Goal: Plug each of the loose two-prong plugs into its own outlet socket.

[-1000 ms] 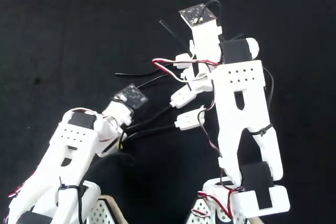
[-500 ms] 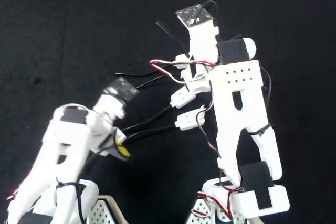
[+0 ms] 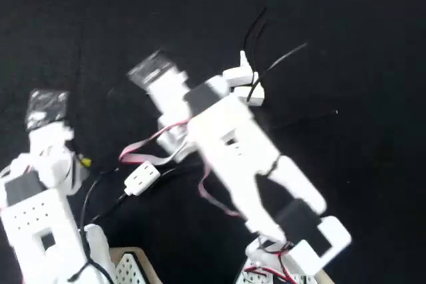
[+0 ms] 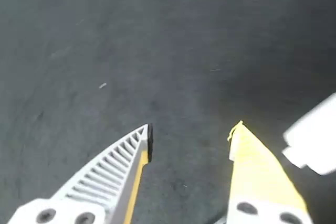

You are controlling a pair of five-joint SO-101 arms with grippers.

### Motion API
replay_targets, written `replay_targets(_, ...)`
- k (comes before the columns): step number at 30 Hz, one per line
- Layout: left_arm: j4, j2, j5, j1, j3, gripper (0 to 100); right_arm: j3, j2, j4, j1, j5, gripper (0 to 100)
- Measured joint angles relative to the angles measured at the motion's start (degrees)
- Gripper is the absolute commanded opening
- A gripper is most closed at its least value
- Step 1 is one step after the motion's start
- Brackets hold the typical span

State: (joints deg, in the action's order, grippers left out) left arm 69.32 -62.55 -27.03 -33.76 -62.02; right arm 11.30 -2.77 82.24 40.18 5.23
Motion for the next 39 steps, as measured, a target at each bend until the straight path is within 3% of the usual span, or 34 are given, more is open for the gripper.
replay_targets(5,-7.82,-9.67,0.26,-4.48,-15.12,25,0.26,4.48,-3.52,7.56,-1.76,1.2)
replay_targets(13,-10.99,-20.84,0.35,-4.75,-25.49,25,0.26,9.32,-8.53,8.88,-6.24,1.2)
replay_targets(33,-8.79,-25.49,-1.41,-2.2,-27.52,25,-0.09,12.57,-10.73,9.58,-7.3,1.2)
replay_targets(39,-8.79,-25.49,-1.41,-2.2,-27.52,25,-6.07,17.85,-6.86,9.58,-7.3,1.2)
